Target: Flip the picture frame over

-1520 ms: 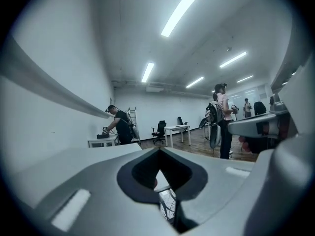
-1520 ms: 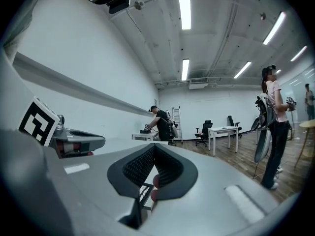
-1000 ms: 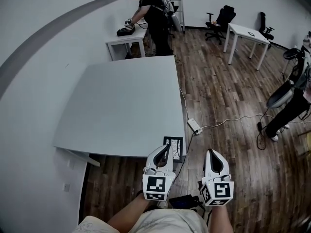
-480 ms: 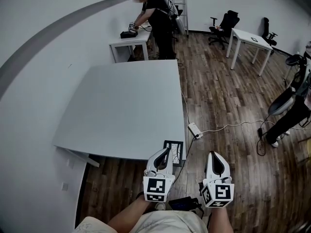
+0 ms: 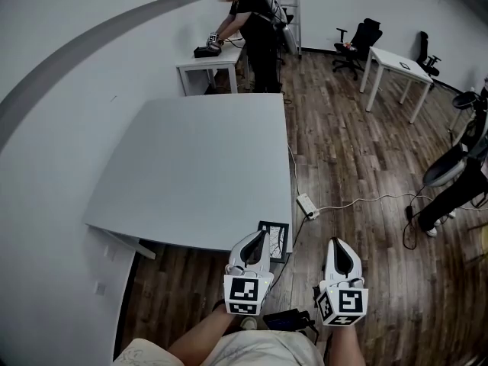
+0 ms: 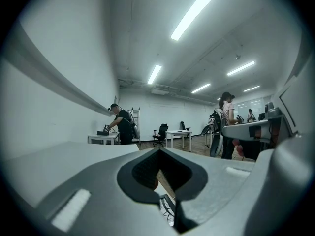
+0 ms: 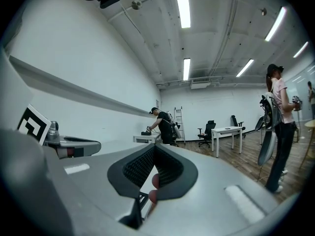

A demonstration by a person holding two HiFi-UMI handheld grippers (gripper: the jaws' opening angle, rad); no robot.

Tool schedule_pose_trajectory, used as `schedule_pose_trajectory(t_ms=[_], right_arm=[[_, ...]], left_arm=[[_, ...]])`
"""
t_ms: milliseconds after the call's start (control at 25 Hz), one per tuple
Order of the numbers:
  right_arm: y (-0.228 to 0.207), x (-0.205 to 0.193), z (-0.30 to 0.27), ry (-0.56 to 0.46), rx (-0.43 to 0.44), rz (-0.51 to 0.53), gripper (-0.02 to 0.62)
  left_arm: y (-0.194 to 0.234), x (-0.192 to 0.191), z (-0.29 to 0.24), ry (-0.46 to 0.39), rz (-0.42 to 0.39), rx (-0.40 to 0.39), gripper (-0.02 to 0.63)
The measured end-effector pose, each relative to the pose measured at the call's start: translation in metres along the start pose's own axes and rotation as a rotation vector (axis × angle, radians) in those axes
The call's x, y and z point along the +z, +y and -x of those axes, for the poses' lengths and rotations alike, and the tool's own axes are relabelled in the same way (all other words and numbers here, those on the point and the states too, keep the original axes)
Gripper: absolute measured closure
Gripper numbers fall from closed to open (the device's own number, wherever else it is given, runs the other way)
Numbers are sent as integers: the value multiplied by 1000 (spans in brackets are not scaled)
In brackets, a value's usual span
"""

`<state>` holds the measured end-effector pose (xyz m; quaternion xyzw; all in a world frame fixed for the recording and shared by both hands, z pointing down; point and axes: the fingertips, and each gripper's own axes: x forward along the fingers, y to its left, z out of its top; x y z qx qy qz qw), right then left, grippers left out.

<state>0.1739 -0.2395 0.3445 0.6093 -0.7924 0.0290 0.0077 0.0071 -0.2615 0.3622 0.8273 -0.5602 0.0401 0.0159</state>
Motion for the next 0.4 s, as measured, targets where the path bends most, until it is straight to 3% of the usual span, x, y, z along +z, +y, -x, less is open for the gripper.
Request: schedule_pose_trajectory(t_ms=[400], right_arm=[[2,-1,-6,7,-3,8,572]], left_arm=[[8,2,-3,-4,28,9,606]])
